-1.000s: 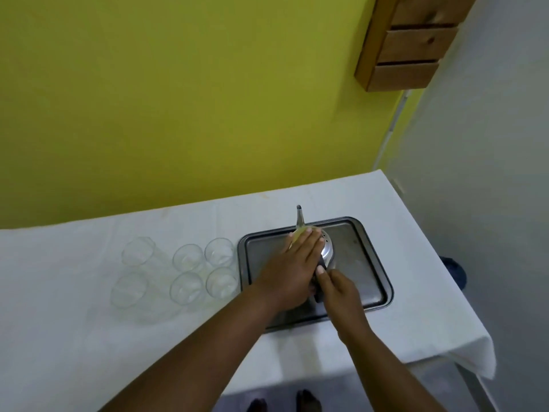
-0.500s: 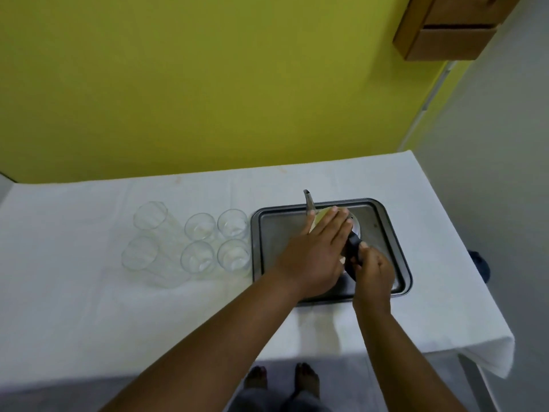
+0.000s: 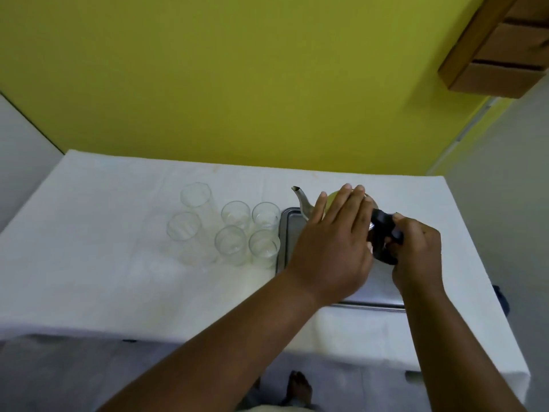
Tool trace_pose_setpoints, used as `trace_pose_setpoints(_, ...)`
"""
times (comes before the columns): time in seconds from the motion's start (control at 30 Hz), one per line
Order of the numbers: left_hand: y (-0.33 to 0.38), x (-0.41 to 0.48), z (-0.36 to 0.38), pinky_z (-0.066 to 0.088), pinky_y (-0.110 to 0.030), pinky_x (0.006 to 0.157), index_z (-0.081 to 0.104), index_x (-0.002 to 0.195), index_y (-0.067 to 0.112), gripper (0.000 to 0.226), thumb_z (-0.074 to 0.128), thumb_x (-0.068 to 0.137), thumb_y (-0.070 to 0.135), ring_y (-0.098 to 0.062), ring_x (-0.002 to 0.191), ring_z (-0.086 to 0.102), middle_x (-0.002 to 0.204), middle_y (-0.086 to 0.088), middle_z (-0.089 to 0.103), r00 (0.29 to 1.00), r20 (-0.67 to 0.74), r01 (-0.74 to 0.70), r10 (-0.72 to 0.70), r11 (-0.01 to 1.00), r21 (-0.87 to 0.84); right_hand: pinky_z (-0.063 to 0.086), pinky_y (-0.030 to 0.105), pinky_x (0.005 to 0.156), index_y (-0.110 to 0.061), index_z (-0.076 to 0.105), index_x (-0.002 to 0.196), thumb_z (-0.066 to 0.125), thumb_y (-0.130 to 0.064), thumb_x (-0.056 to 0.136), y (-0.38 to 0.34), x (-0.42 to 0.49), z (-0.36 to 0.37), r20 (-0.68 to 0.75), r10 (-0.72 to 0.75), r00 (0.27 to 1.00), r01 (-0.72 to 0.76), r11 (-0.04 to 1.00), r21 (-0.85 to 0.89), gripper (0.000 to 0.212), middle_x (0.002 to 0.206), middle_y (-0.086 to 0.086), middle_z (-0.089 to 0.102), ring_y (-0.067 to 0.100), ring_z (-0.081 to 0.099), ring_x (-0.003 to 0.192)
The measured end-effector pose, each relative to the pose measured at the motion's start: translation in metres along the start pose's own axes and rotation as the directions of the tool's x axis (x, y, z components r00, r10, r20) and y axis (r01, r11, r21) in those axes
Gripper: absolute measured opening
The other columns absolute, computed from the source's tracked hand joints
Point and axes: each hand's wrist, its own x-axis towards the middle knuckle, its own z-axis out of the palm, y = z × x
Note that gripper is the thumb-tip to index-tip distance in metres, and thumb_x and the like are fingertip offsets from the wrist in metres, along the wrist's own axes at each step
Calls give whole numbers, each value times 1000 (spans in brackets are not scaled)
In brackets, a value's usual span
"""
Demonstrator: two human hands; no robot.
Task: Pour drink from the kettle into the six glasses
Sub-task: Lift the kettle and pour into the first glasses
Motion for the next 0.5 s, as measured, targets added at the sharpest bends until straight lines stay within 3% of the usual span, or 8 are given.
trace_pose_setpoints(0.3, -28, -32, -51, 17, -49, 120, 34, 145, 5, 63, 38, 87, 27, -27, 149, 19, 157, -13, 32, 976, -106, 194, -191, 981, 11, 41, 17, 44, -25, 67, 47, 58, -33, 80, -29, -12, 67, 180, 3, 984, 8, 998, -61, 34, 44, -11, 53, 9, 49, 43)
trace_pose_setpoints(0.5, -53, -55, -65, 17, -49, 120, 35, 145, 3, 63, 37, 87, 27, -29, 148, 20, 156, -14, 32, 952, -122, 285, -282, 959, 1, 44, 37, 64, -25, 71, 52, 61, -37, 76, -30, -25, 109, 216, 70, 974, -41, 990, -138, 29, 58, 4, 60, 24, 56, 64)
